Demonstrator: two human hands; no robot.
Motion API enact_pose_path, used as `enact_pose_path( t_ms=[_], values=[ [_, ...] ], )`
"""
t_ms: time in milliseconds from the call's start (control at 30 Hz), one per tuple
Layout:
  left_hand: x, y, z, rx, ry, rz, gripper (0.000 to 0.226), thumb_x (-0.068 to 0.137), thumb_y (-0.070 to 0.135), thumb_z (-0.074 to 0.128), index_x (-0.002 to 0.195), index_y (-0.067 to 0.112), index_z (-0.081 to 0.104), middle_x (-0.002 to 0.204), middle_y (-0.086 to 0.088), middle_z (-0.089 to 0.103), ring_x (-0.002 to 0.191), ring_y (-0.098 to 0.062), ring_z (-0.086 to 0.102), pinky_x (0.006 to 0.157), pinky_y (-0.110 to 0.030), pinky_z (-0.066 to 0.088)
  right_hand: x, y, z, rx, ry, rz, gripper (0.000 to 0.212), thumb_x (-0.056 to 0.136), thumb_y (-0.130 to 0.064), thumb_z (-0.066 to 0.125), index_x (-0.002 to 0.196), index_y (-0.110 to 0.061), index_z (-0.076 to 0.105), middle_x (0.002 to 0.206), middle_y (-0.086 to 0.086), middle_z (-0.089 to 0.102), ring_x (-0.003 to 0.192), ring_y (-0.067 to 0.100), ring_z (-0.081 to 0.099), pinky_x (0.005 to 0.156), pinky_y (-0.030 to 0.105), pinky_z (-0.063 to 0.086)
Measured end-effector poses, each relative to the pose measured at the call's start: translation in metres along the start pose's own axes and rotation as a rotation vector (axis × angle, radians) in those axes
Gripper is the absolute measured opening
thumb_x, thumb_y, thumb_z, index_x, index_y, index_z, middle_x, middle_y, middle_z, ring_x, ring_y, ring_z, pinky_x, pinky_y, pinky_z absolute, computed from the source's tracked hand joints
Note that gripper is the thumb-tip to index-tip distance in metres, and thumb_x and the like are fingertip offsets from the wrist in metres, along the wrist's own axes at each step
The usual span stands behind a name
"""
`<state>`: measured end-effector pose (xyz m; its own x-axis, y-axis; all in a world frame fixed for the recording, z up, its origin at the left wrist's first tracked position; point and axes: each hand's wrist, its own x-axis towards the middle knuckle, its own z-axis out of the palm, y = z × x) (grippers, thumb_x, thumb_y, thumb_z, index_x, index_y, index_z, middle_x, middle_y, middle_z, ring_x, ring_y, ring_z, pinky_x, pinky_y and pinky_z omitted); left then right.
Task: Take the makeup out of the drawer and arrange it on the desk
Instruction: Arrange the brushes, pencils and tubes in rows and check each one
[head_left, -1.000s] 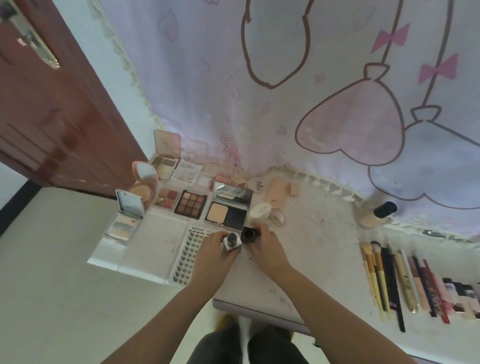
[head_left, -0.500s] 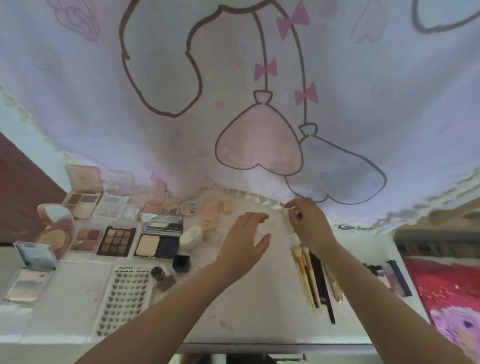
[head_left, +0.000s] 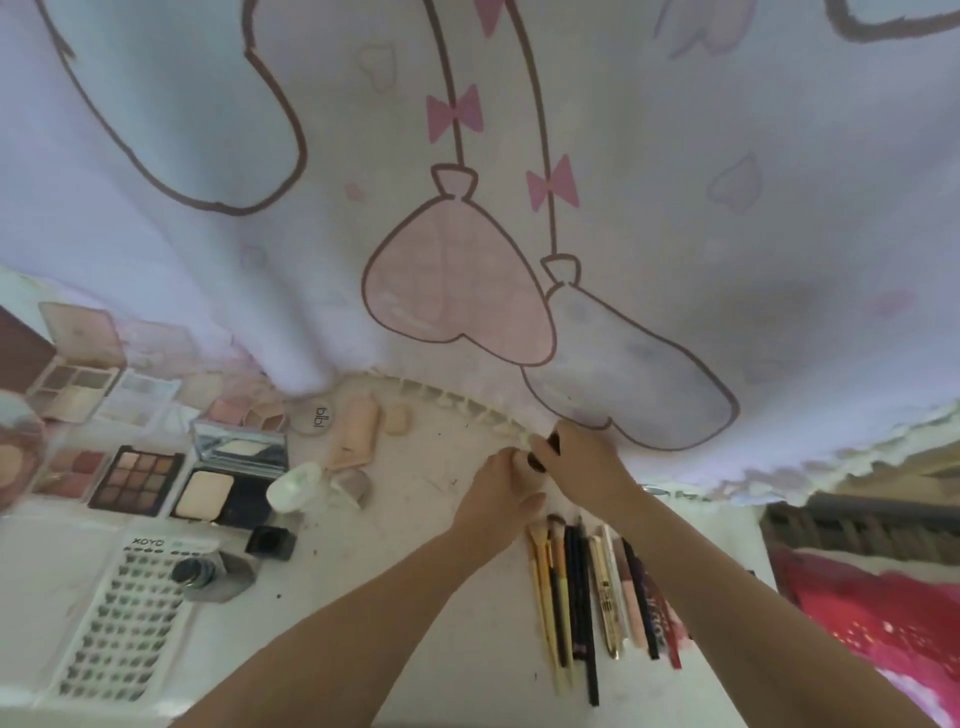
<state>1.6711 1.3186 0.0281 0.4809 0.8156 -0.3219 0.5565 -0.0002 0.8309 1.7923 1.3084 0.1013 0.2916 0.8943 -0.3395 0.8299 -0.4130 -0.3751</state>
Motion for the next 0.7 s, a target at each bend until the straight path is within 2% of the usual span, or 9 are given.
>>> enact_pose_path(
  t_ms=[100, 233, 300, 400, 467, 533, 567, 633, 700],
  values=[
    [-0.019, 0.001, -0.027, 0.078, 0.179, 0.013, 0.036, 0.079, 0.035, 0.063, 0.107, 0.028, 0.043, 0.099, 0.011, 0.053, 0.088, -0.010, 0.055, 0.071, -0.025, 0.045, -0.005, -0.023, -0.009, 0.189, -0.055, -0.046, 0.034, 0.096, -0.042, 0.042, 0.071, -0.019, 0.042, 0.065, -0.002, 0.046, 0.051, 0.011, 0.039, 0.050, 0.023, 0.033],
    [-0.049, 0.001, -0.086, 0.039, 0.043, 0.065, 0.029, 0.075, 0.035, 0.064, 0.092, 0.025, 0.043, 0.081, 0.007, 0.056, 0.065, -0.010, 0.055, 0.054, -0.023, 0.043, -0.024, -0.062, -0.028, 0.154, -0.211, -0.297, 0.026, 0.096, -0.044, 0.042, 0.090, -0.019, 0.049, 0.075, -0.003, 0.054, 0.057, 0.013, 0.046, 0.053, 0.024, 0.038],
    [-0.068, -0.001, -0.115, 0.041, -0.044, 0.076, 0.028, 0.077, 0.036, 0.065, 0.094, 0.028, 0.045, 0.083, 0.008, 0.055, 0.065, -0.007, 0.052, 0.055, -0.019, 0.044, -0.036, -0.077, -0.042, 0.138, -0.345, -0.426, 0.010, 0.097, -0.036, 0.044, 0.099, -0.028, 0.050, 0.087, -0.007, 0.058, 0.071, 0.014, 0.057, 0.061, 0.024, 0.047],
    [-0.093, -0.002, -0.142, 0.128, -0.034, 0.101, 0.028, 0.076, 0.037, 0.066, 0.091, 0.037, 0.042, 0.083, 0.010, 0.053, 0.068, -0.004, 0.052, 0.055, -0.013, 0.044, -0.053, -0.098, -0.057, 0.168, -0.479, -0.505, 0.018, 0.096, -0.030, 0.048, 0.111, -0.040, 0.049, 0.105, -0.016, 0.059, 0.090, 0.008, 0.062, 0.071, 0.022, 0.053],
    [-0.105, 0.000, -0.153, 0.190, 0.019, 0.123, 0.032, 0.076, 0.037, 0.066, 0.098, 0.031, 0.044, 0.088, 0.009, 0.056, 0.075, -0.010, 0.057, 0.063, -0.025, 0.051, -0.061, -0.114, -0.056, 0.160, -0.487, -0.436, 0.023, 0.095, -0.045, 0.045, 0.113, -0.032, 0.051, 0.096, -0.016, 0.066, 0.075, 0.003, 0.066, 0.063, 0.020, 0.050],
    [-0.114, 0.003, -0.162, 0.259, 0.050, 0.146, 0.036, 0.076, 0.038, 0.066, 0.102, 0.025, 0.044, 0.091, 0.005, 0.058, 0.080, -0.016, 0.058, 0.069, -0.037, 0.054, -0.066, -0.126, -0.051, 0.033, -0.414, -0.376, 0.036, 0.094, -0.054, 0.038, 0.096, -0.021, 0.055, 0.072, -0.008, 0.068, 0.050, 0.000, 0.059, 0.056, 0.019, 0.042],
    [-0.118, 0.004, -0.165, 0.280, 0.050, 0.156, 0.036, 0.077, 0.038, 0.065, 0.103, 0.024, 0.044, 0.092, 0.004, 0.058, 0.081, -0.018, 0.058, 0.071, -0.039, 0.053, -0.067, -0.129, -0.049, -0.016, -0.366, -0.384, 0.034, 0.094, -0.053, 0.039, 0.088, -0.023, 0.054, 0.067, -0.008, 0.066, 0.046, 0.000, 0.054, 0.054, 0.018, 0.039],
    [-0.123, 0.006, -0.171, 0.263, 0.034, 0.168, 0.036, 0.079, 0.036, 0.066, 0.103, 0.021, 0.045, 0.094, 0.000, 0.059, 0.082, -0.020, 0.058, 0.073, -0.041, 0.053, -0.071, -0.132, -0.048, 0.004, -0.344, -0.448, 0.011, 0.094, -0.042, 0.049, 0.086, -0.034, 0.049, 0.076, -0.010, 0.062, 0.058, 0.001, 0.054, 0.052, 0.014, 0.041],
    [-0.128, 0.007, -0.177, 0.248, 0.017, 0.179, 0.036, 0.080, 0.034, 0.065, 0.105, 0.020, 0.045, 0.095, -0.001, 0.059, 0.082, -0.020, 0.059, 0.073, -0.040, 0.053, -0.077, -0.133, -0.053, 0.127, -0.421, -0.462, 0.013, 0.092, -0.032, 0.056, 0.096, -0.041, 0.048, 0.091, -0.005, 0.063, 0.076, 0.007, 0.061, 0.053, 0.012, 0.048]
  ],
)
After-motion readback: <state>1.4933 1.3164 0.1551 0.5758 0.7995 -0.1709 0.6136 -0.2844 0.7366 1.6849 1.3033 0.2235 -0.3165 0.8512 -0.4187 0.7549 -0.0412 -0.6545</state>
